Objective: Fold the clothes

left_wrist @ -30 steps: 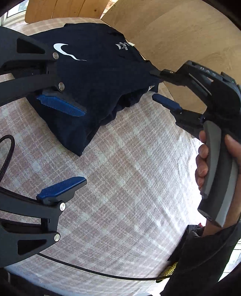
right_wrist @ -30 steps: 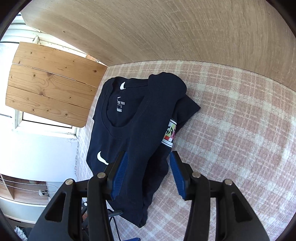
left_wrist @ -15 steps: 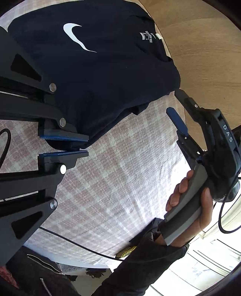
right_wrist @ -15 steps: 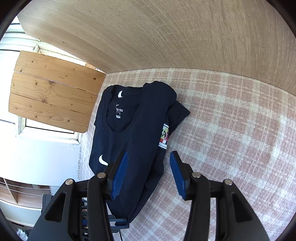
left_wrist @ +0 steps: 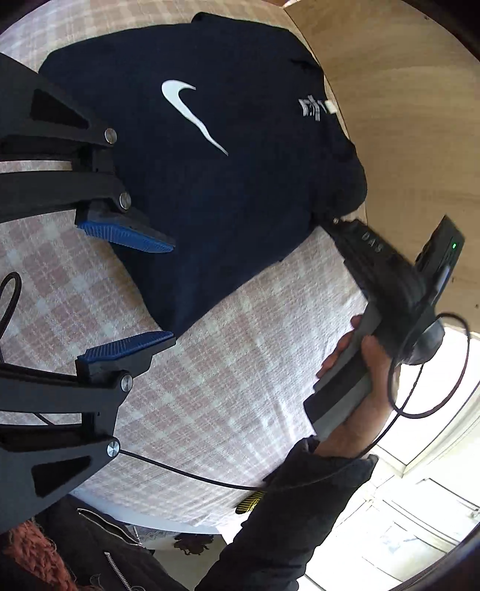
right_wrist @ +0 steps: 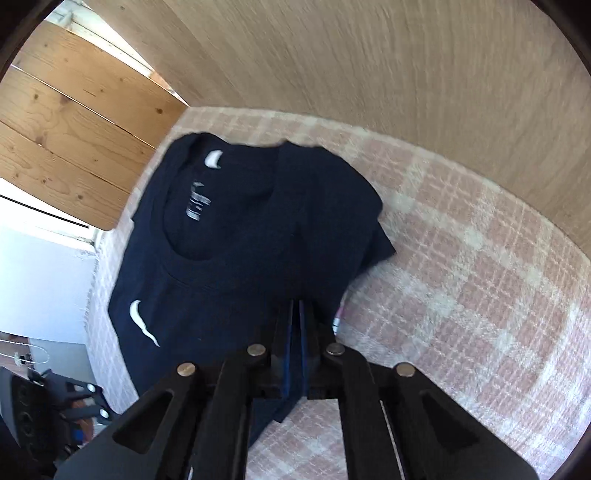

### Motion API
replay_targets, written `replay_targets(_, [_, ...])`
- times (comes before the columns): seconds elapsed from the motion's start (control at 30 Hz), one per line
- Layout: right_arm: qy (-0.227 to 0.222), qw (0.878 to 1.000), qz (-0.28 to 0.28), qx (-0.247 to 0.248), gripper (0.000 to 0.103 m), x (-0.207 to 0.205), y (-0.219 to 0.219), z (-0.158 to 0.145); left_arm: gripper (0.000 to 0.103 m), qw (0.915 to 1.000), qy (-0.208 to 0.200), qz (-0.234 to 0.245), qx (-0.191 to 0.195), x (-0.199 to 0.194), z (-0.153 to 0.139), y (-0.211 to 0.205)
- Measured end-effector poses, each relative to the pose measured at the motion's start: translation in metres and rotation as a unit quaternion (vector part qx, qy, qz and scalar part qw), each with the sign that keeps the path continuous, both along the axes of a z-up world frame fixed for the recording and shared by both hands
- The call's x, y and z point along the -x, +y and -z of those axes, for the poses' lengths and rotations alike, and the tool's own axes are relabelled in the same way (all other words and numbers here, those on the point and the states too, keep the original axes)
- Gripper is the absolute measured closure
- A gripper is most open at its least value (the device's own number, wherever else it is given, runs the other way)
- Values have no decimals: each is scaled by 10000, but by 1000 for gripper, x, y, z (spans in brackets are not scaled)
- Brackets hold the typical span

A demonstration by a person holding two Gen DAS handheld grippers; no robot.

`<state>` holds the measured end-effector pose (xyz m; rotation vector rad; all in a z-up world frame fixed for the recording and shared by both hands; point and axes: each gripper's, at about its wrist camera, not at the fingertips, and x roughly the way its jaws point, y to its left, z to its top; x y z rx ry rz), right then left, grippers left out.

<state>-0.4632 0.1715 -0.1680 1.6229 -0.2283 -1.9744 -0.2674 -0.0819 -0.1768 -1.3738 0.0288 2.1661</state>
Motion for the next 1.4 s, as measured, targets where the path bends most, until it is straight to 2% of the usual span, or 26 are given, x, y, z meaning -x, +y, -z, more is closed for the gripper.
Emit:
replay_targets(0.03, [118, 9998, 108, 105, 101, -1, 8, -9, 60, 9997, 54, -240, -2, 4, -2, -15])
replay_targets(0.1, [354, 9983, 324, 316, 100, -2, 23, -28, 52, 9972, 93, -733, -58, 18, 0, -41])
replay_targets(0.2, [653, 9968, 403, 208, 100, 3, 20, -45, 51, 9908, 125, -1342, -126, 37, 5, -75])
replay_targets(0.23, [633, 9972, 346, 187, 100, 7, 13, -41, 51, 9892, 133, -1449, -171, 43, 10, -81])
replay_targets(0.3, [530, 9983, 191, 161, 100, 15, -2, -28, 51, 9870, 29, -1599, -168, 53, 24, -90])
replay_targets(0.37, [422, 9984, 132, -341, 100, 24, -14, -4, 51, 9855, -139, -1693, -41, 62, 45, -93])
replay_targets(0.4, [401, 9983, 149, -407, 103, 28, -14, 4, 51, 9844, -176, -1743, 129, 63, 56, -94])
replay_targets(0.47, [353, 9977, 398, -418, 103, 32, -3, 2, 52, 9832, -124, -1820, 75, 59, 55, -100])
replay_targets(0.5, [471, 9968, 462, -442, 103, 29, 0, -5, 52, 9826, -90, -1856, 4, 57, 52, -104])
replay_targets(0.53, [620, 9957, 504, -469, 98, 25, 2, -13, 52, 9819, -57, -1892, -67, 55, 50, -108])
replay_targets(0.63, [841, 9956, 325, -262, 98, 5, -4, -33, 51, 9794, 44, -1998, -280, 48, 42, -118])
replay_targets(0.73, [746, 9972, -92, -37, 97, -22, -31, -30, 50, 9763, 145, -2103, -493, 42, 34, -129])
replay_targets(0.8, [536, 9978, -383, -8, 97, -41, -51, -17, 50, 9798, 54, -1967, -349, 42, 43, -123])
replay_targets(0.87, [454, 9970, -578, -253, 97, -60, -66, 3, 46, 9837, -67, -1792, -154, 43, 53, -114])
replay_targets(0.9, [591, 9953, -639, -424, 99, -68, -69, 4, 47, 9853, -127, -1704, -56, 44, 59, -110])
replay_targets(1.0, [1015, 9890, -645, -857, 97, -92, -70, -7, 46, 9879, 129, -1504, 354, 33, 52, -95])
replay_targets(1.03, [1097, 9896, -561, -737, 97, -103, -66, -16, 46, 9876, 146, -1523, 359, 29, 47, -92])
replay_targets(1.07, [1160, 9906, -538, -483, 97, -116, -63, -23, 46, 9886, 207, -1478, 198, 25, 42, -89])
replay_targets(1.13, [1036, 9925, -545, -358, 97, -139, -68, -18, 45, 9901, 366, -1326, -270, 14, 29, -83])
replay_targets(1.2, [934, 9935, -496, -426, 97, -158, -72, -7, 35, 9927, 287, -1171, -36, 15, 39, -70])
replay_targets(1.23, [920, 9932, -425, -568, 97, -163, -73, 1, 35, 9937, 226, -1092, 145, 16, 46, -62])
replay_targets(1.27, [907, 9927, -354, -710, 95, -168, -74, 9, 35, 9942, 165, -1013, 326, 18, 53, -55])
replay_targets(1.33, [816, 9920, -155, -948, 84, -174, -74, 21, 35, 9929, 368, -933, 636, 12, 54, -45])
replay_targets(1.37, [721, 9920, -10, -1031, 75, -175, -72, 23, 35, 9923, 410, -974, 651, 9, 49, -44])
replay_targets(1.4, [784, 9902, 132, -1145, 49, -178, -71, 23, 35, 9918, 411, -1046, 607, 6, 43, -44])
